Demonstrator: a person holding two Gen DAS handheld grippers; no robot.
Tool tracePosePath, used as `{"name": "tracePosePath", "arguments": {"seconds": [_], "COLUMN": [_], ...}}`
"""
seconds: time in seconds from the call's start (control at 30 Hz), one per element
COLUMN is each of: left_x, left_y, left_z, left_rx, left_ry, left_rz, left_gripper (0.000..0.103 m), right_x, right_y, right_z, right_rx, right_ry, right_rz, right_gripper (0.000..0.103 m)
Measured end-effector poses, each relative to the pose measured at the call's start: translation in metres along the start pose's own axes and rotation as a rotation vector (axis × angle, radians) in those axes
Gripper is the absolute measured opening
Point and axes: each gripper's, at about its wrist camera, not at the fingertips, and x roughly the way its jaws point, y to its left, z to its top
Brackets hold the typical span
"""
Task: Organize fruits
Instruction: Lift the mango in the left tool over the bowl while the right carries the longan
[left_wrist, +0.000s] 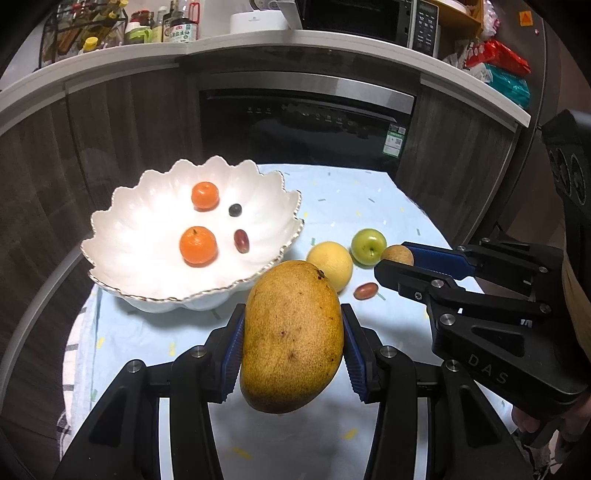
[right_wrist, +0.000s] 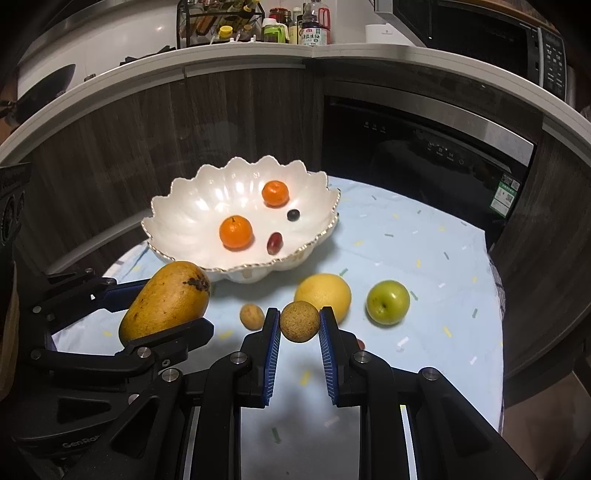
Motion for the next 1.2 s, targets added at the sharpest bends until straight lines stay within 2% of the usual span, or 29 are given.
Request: {"name": "tracePosePath", "arguments": {"seconds": [0.57, 1.2], "left_x": [-0.014, 0.005], "left_y": [0.047, 0.107], "left_z": [0.030, 0.059], "left_rx": [-0.026, -0.098], "left_ry": [-0.058, -0.086], "left_rz": [0.061, 0.136], "left_gripper": [0.047, 0.047], "right_x": [0.009, 0.041], "right_y": [0.025, 0.032], "right_z": [0.045, 0.085], "right_rx": [-0.012, 0.004], "right_ry": [-0.052, -0.062], "right_rz": [0.017, -0.019], "right_gripper": [0.023, 0.023]}}
